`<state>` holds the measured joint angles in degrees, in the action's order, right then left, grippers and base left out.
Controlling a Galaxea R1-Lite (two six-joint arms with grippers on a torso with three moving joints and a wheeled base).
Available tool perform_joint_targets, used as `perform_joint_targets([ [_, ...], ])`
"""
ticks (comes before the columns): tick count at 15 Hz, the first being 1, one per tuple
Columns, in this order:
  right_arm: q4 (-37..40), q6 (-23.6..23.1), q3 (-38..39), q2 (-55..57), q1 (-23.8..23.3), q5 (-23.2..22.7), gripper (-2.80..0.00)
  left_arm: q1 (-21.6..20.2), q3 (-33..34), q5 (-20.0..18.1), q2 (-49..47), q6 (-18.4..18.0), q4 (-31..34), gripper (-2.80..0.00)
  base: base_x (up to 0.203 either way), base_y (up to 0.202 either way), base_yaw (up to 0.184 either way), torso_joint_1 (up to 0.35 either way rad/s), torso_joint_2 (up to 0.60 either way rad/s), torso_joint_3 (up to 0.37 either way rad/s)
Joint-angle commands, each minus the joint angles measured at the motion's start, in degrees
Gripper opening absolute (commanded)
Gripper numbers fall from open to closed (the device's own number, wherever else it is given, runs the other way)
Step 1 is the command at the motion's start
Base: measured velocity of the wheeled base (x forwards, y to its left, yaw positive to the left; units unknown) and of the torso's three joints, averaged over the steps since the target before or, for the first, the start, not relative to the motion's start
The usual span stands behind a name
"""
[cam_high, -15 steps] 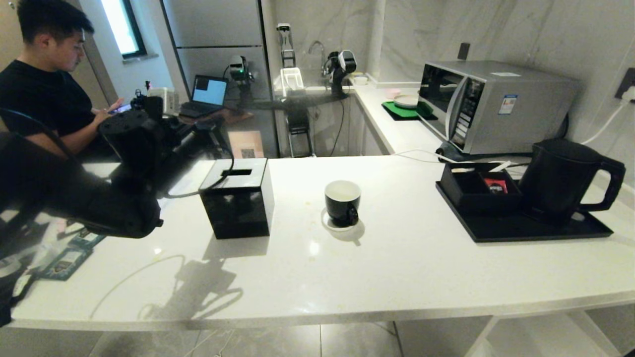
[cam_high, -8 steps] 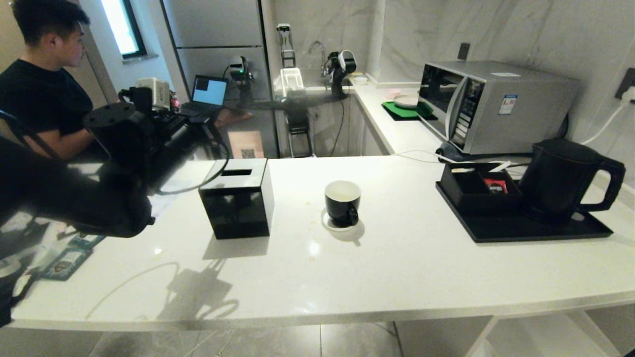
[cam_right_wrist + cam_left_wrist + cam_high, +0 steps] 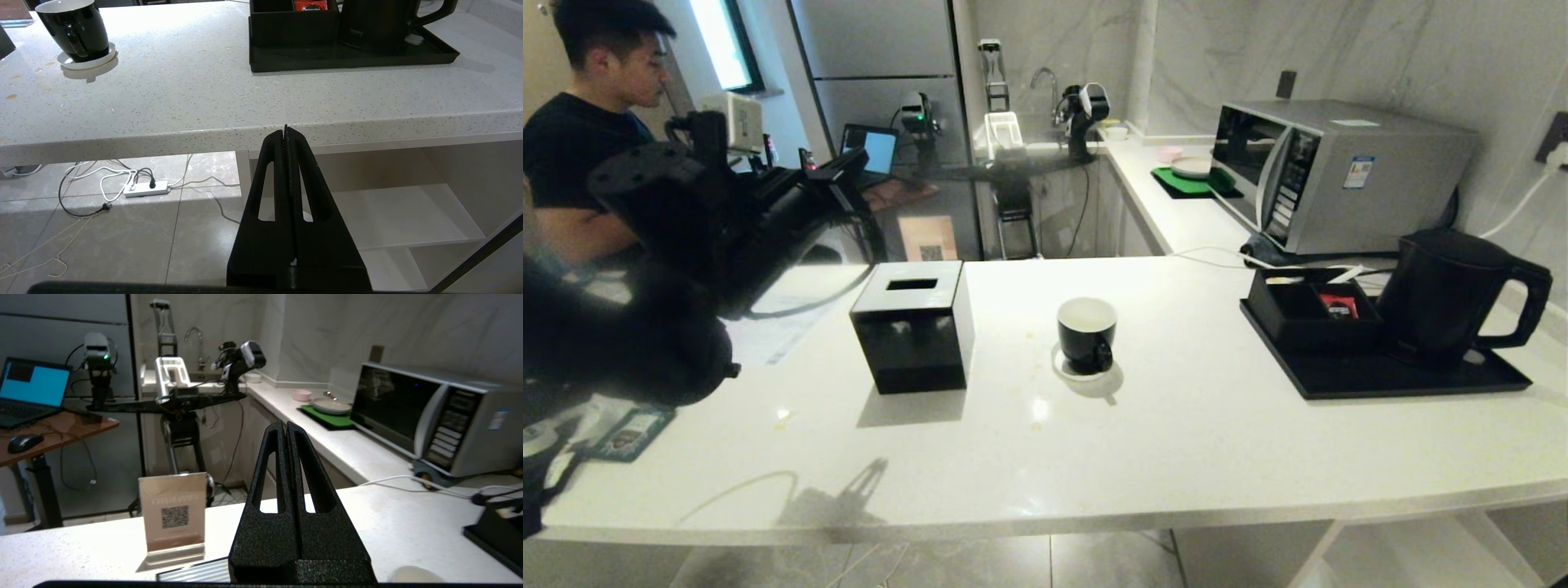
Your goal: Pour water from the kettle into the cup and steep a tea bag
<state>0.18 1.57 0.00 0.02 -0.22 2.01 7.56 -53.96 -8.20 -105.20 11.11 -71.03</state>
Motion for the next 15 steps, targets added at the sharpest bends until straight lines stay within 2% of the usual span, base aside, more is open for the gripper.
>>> perform_joint_targets([
  [1,0.0,0.0,0.0,0.0,0.0,0.0,-2.80,0.3,3.5,-0.1,6.9,0.1,0.1,-2.80,0.000,0.000,0.000,0.000,0.00,0.000],
  [7,0.0,0.0,0.0,0.1,0.0,0.0,-2.80,-0.5,13.2,0.0,19.6,-0.7,6.3,-2.80,0.000,0.000,0.000,0.000,0.00,0.000],
  [12,0.0,0.0,0.0,0.0,0.0,0.0,-2.80,-2.0,26.2,0.1,28.7,-1.9,7.1,-2.80,0.000,0.000,0.000,0.000,0.00,0.000],
  [15,0.0,0.0,0.0,0.1,0.0,0.0,-2.80,-2.1,30.9,0.2,31.5,-2.1,7.1,-2.80,0.000,0.000,0.000,0.000,0.00,0.000],
])
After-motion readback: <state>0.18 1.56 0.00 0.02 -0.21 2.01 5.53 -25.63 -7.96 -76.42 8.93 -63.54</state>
